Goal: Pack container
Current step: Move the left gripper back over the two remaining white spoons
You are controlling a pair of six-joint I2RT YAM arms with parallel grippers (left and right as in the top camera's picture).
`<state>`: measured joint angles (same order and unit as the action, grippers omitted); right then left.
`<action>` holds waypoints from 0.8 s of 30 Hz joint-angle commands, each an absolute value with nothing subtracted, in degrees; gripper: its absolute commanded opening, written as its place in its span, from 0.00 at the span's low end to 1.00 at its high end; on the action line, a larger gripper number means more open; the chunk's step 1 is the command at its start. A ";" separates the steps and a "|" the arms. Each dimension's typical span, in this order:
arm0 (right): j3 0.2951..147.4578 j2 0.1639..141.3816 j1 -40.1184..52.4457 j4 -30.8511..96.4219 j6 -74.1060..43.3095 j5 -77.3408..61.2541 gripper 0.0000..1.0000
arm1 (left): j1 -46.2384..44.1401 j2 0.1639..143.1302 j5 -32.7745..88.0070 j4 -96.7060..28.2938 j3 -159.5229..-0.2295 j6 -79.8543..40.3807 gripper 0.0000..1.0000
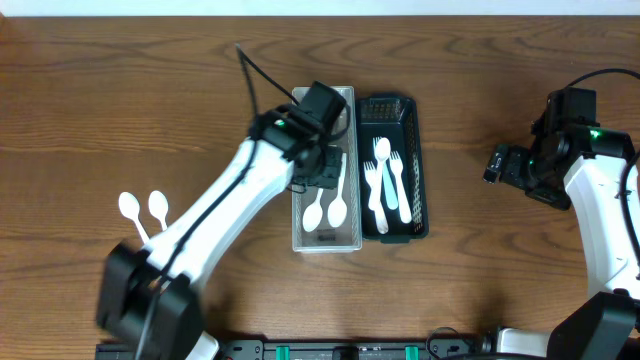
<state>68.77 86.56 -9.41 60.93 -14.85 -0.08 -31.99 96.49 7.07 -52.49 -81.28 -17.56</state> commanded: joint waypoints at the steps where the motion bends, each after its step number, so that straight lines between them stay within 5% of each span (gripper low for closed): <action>1: 68.66 86.48 -9.58 61.01 -14.17 -0.25 0.99 | -29.74 88.25 0.62 -54.61 -84.40 -15.07 0.55; 12: 68.66 86.48 -9.58 60.64 -12.36 -0.23 0.99 | -2.37 77.08 -4.54 -67.72 -84.31 -16.62 0.95; 24: 68.66 86.48 -9.56 61.52 -10.41 -0.25 0.99 | 19.90 83.83 -1.45 -63.20 -75.11 -18.04 0.98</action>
<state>68.77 86.56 -9.41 61.14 -11.46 -0.16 17.87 81.06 -2.85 -64.03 -78.15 -17.80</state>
